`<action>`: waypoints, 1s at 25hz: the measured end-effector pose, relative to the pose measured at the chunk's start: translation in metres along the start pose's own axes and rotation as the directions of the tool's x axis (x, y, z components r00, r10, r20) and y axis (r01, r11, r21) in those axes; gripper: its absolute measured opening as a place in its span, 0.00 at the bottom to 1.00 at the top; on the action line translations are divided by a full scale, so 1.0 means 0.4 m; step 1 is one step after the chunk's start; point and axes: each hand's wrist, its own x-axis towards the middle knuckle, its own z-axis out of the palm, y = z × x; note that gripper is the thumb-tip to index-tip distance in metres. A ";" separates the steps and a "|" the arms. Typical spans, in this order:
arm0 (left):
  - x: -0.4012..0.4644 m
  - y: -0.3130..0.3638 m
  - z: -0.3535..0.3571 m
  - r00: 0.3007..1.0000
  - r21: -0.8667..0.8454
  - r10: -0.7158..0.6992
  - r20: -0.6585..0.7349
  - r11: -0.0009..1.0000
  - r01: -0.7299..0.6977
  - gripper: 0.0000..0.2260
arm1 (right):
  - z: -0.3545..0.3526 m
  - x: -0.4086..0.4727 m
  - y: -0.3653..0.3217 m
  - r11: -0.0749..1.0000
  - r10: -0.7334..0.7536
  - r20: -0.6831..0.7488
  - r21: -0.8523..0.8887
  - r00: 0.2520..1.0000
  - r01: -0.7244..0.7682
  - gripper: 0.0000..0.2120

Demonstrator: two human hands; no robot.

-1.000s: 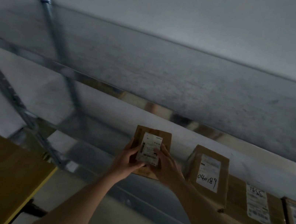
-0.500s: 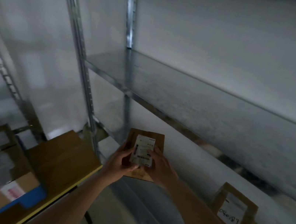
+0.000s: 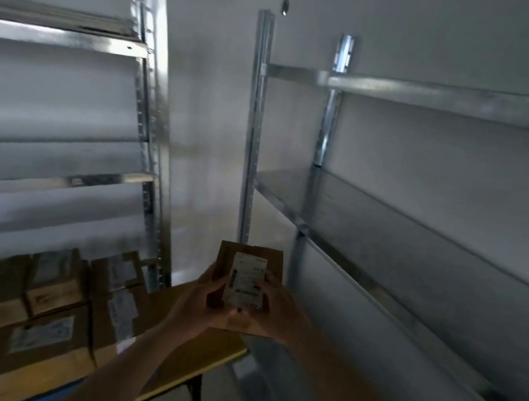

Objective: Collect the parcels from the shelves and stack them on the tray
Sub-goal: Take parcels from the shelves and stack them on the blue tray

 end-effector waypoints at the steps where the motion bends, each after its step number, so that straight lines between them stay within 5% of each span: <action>1: -0.008 -0.012 -0.036 1.000 0.013 -0.012 -0.022 1.000 0.012 0.31 | 0.008 0.025 -0.031 1.000 -0.020 0.006 -0.008 1.000 0.020 0.30; 14: -0.165 -0.243 -0.448 0.956 0.095 -0.175 -0.236 0.975 0.202 0.32 | 0.195 0.239 -0.458 0.956 -0.286 0.099 -0.031 0.953 0.290 0.29; 25: -0.127 -0.487 -0.463 0.880 0.079 -0.414 -0.232 0.894 0.442 0.31 | 0.424 0.484 -0.443 0.948 -0.307 0.297 0.012 0.904 0.318 0.26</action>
